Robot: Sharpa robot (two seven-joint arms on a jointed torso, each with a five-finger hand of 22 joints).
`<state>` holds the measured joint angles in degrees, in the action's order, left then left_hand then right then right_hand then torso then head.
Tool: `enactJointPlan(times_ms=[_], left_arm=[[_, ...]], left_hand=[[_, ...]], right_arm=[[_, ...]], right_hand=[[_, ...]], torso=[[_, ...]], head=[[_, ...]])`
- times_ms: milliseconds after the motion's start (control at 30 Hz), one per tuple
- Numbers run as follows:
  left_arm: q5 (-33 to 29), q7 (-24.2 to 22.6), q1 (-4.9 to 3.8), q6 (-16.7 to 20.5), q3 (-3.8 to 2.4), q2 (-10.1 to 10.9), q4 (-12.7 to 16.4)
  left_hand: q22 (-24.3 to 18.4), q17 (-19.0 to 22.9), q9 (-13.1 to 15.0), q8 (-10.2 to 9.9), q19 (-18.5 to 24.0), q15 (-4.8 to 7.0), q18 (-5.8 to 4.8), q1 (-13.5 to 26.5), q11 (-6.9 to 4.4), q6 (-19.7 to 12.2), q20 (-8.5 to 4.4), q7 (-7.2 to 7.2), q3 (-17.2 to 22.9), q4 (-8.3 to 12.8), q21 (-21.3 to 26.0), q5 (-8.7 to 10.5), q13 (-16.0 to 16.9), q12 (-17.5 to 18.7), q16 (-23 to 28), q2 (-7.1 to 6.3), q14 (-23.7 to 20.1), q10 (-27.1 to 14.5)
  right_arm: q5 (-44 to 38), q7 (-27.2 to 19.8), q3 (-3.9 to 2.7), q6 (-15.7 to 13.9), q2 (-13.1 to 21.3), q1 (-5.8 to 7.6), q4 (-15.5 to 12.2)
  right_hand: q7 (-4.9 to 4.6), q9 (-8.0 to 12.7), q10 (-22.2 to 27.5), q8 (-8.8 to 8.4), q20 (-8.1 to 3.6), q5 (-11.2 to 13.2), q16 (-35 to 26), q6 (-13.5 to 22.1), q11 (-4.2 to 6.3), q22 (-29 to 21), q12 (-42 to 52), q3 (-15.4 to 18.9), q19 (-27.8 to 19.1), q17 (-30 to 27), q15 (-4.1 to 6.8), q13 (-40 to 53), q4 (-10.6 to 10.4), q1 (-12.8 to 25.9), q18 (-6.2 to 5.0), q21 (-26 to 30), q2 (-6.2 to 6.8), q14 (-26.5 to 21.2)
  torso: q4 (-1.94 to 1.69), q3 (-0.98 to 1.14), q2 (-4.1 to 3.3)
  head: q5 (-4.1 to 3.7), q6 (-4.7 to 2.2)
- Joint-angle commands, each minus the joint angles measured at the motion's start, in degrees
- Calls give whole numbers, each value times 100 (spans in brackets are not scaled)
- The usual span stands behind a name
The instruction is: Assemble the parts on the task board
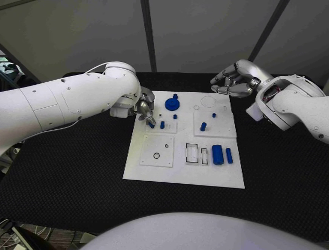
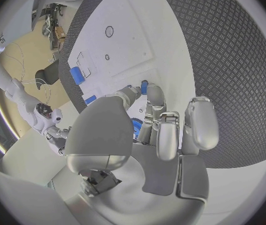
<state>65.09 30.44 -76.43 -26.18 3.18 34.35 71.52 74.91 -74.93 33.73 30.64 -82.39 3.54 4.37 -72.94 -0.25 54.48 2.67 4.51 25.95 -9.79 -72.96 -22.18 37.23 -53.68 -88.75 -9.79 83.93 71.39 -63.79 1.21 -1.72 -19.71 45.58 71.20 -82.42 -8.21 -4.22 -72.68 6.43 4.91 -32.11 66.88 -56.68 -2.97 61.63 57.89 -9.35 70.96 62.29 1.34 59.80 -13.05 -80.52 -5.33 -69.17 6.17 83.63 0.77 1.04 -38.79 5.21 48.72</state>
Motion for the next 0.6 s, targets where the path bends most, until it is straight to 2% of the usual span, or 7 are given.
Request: enactJointPlan(times_ms=[33, 600], left_arm=[[-41, 63, -5, -104, 1, -14, -8], [-202, 94, 8, -178, 63, -35, -75]], left_hand=[[429, -1365, 9, 20, -44, 25, -41, 30, -18, 19, -16, -21, 1169, 1178, -34, -36, 13, -34, -33, -23, 563, 33], [433, -1356, 95, 32, -48, 41, -41, 202, -41, 10, -28, -60, 1169, 1128, -27, -55, -2, -7, -27, -15, 560, 73]], right_arm=[[1, -33, -4, -34, -4, 9, -5], [1, -32, -4, -31, -2, 9, -9]], right_hand=[[1, 5, 3, -29, 7, -20, -12, -29, 8, 5, 12, -27, 29, 7, 5, -4, 2, 51, -105, 17, 8, 111], [1, 5, 3, -29, 7, -20, -12, -29, 8, 5, 12, -27, 29, 7, 5, -4, 2, 51, -105, 17, 8, 111]], torso=[[1, -1, -3], [-1, -2, -6]], head=[[3, 1], [-12, 20]])
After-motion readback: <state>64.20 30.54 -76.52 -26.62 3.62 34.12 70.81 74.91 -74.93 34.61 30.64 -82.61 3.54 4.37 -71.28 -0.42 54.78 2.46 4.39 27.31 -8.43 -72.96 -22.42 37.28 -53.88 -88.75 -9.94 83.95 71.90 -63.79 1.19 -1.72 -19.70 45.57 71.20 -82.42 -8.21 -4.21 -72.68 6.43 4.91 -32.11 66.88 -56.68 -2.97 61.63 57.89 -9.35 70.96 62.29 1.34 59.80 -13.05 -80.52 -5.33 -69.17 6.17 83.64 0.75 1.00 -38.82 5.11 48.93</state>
